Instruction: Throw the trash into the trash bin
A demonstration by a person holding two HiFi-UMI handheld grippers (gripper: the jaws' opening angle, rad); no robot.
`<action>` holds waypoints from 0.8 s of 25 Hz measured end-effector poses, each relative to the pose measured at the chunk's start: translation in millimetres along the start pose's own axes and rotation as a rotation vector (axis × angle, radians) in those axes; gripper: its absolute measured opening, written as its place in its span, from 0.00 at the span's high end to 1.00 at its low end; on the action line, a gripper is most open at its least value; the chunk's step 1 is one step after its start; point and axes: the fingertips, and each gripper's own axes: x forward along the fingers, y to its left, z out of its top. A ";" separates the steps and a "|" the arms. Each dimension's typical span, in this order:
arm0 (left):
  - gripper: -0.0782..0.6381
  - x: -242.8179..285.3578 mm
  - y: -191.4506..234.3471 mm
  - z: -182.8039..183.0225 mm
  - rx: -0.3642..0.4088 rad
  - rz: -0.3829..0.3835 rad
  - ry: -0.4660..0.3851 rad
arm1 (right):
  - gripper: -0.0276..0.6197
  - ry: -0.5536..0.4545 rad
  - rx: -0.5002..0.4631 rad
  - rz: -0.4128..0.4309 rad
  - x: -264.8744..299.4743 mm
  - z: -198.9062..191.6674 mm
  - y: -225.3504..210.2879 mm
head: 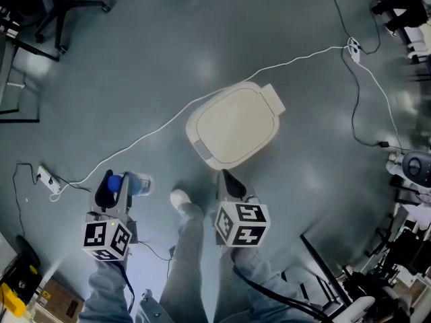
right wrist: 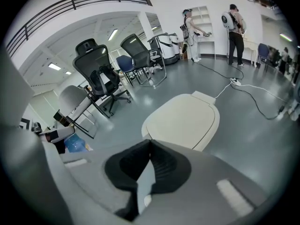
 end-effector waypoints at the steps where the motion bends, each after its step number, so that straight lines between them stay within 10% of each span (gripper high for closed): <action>1: 0.61 3.1 3.8 -0.6 0.004 -0.004 0.003 | 0.95 0.000 0.006 -0.004 5.2 -0.9 2.4; 20: 0.61 76.2 56.4 -32.1 0.055 -0.055 0.081 | 0.95 0.038 0.034 -0.081 89.3 -29.4 5.2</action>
